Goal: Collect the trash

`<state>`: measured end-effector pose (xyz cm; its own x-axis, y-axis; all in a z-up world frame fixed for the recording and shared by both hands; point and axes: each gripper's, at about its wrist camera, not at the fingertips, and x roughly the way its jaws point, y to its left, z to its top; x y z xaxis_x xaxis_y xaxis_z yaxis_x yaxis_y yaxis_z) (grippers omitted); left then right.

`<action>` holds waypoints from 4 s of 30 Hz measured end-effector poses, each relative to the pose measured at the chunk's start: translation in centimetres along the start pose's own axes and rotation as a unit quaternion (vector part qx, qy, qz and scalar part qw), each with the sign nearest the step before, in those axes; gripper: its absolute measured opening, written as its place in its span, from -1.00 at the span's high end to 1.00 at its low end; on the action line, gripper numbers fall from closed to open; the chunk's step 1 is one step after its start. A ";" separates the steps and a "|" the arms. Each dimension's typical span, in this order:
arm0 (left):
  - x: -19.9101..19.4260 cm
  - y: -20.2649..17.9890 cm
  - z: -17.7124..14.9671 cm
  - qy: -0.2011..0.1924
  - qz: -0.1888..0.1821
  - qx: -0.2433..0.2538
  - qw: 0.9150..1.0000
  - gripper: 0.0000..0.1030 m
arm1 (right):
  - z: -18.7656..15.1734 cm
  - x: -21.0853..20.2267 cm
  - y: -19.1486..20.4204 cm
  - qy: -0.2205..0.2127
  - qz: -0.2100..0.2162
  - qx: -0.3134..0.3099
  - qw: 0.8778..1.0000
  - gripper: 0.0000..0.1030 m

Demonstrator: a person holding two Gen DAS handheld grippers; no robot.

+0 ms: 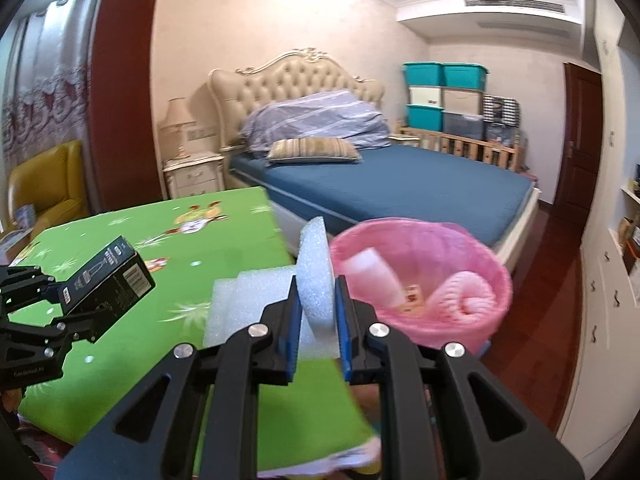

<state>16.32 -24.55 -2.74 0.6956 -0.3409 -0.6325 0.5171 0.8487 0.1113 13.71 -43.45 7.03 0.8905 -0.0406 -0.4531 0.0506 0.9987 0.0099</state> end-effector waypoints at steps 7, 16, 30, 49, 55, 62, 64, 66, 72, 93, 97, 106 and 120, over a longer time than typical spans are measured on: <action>2.0 -4.1 2.7 -0.002 -0.038 0.025 0.999 0.27 | 0.4 -0.2 -4.7 -0.014 -0.037 0.028 0.999 0.69; 6.1 -7.2 7.5 -0.008 -0.083 0.004 0.997 0.27 | 1.9 2.1 -10.1 -0.018 -0.055 0.052 0.997 0.69; 12.7 -10.8 12.3 0.004 -0.095 -0.015 0.995 0.27 | 5.7 10.2 -14.5 0.008 -0.050 0.035 0.998 0.69; 14.6 -9.9 14.1 -0.019 -0.076 -0.044 0.996 -0.45 | 8.2 14.0 -16.2 -0.004 -0.017 0.020 1.000 -0.23; 11.2 -6.1 12.7 -0.048 -0.037 -0.062 0.996 -0.74 | 7.7 8.3 -15.8 -0.031 -0.020 0.025 0.999 -0.23; 4.0 -5.3 10.6 -0.131 0.037 -0.003 0.991 -0.75 | 5.5 -0.3 -13.1 -0.049 -0.029 0.029 0.998 -0.64; 2.0 -5.7 10.2 -0.154 0.044 0.013 0.987 -0.75 | 4.6 -2.5 -12.4 -0.055 -0.026 0.036 0.998 -0.73; 0.4 -5.9 9.6 -0.170 0.041 0.019 0.984 -0.75 | 3.8 -4.1 -11.7 -0.056 -0.040 0.034 0.997 -0.78; -2.0 -5.6 7.5 -0.163 0.011 -0.003 0.987 -0.75 | 0.6 -6.6 -9.5 -0.034 -0.067 0.017 0.997 -0.91; -1.0 -6.2 3.5 -0.117 -0.009 -0.032 0.993 -0.75 | -2.5 -6.1 -5.0 0.012 -0.039 -0.004 0.999 -0.91; -0.8 -6.8 3.4 -0.109 -0.017 -0.026 0.994 -0.75 | -2.3 -6.3 -4.7 0.012 -0.041 -0.013 0.999 -0.91; -0.9 -7.0 3.2 -0.110 -0.025 -0.018 0.993 -0.75 | -2.3 -6.1 -4.7 0.018 -0.039 -0.011 0.999 -0.91; -1.1 -5.9 3.1 -0.114 -0.022 -0.038 0.993 -0.75 | -2.3 -5.7 -4.4 0.017 -0.037 -0.016 0.999 -0.91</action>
<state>14.05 -30.40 -0.34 0.7721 -0.4538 -0.4449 0.5167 0.8558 0.0238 7.36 -47.49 7.48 0.8689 -0.1128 -0.4820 0.1001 0.9936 -0.0522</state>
